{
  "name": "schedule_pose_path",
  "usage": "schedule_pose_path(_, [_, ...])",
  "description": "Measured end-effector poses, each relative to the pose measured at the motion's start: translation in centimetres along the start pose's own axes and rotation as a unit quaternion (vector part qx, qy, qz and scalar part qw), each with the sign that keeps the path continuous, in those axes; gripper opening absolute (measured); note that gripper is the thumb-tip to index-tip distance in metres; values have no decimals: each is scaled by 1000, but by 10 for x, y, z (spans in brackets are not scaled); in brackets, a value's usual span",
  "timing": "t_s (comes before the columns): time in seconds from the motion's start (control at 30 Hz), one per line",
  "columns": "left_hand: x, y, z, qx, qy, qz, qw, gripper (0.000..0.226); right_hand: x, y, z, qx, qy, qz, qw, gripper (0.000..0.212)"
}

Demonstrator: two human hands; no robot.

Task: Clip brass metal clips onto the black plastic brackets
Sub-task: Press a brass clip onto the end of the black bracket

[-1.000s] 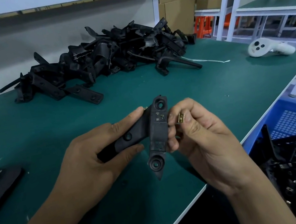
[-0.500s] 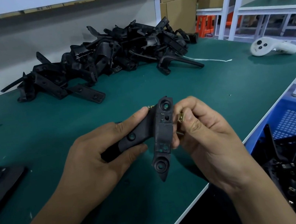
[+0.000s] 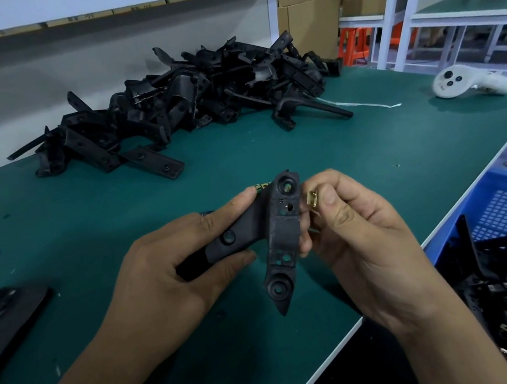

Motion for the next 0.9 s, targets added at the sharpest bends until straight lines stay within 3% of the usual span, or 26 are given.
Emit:
schedule_pose_path(0.3, [-2,1,-2,0,-10,-17,1000,60,1,0,-2,56,89,-11,994,20])
schedule_pose_path(0.4, [-3,1,-4,-9,-57,-11,998,60,1,0,-2,60,100,-18,993,20])
schedule_pose_path(0.9, [-7,2,-6,-7,-56,-22,998,62,3,0,-5,80,138,-40,986,22])
Point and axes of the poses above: each hand's wrist, its own y-axis away from the middle knuckle, its own z-axis out of the palm, x = y × z, the point moved 4 cm from there along -y, towards the middle knuckle, and after that the axes turned 7 degrees about -x, right-handed, at the moved point
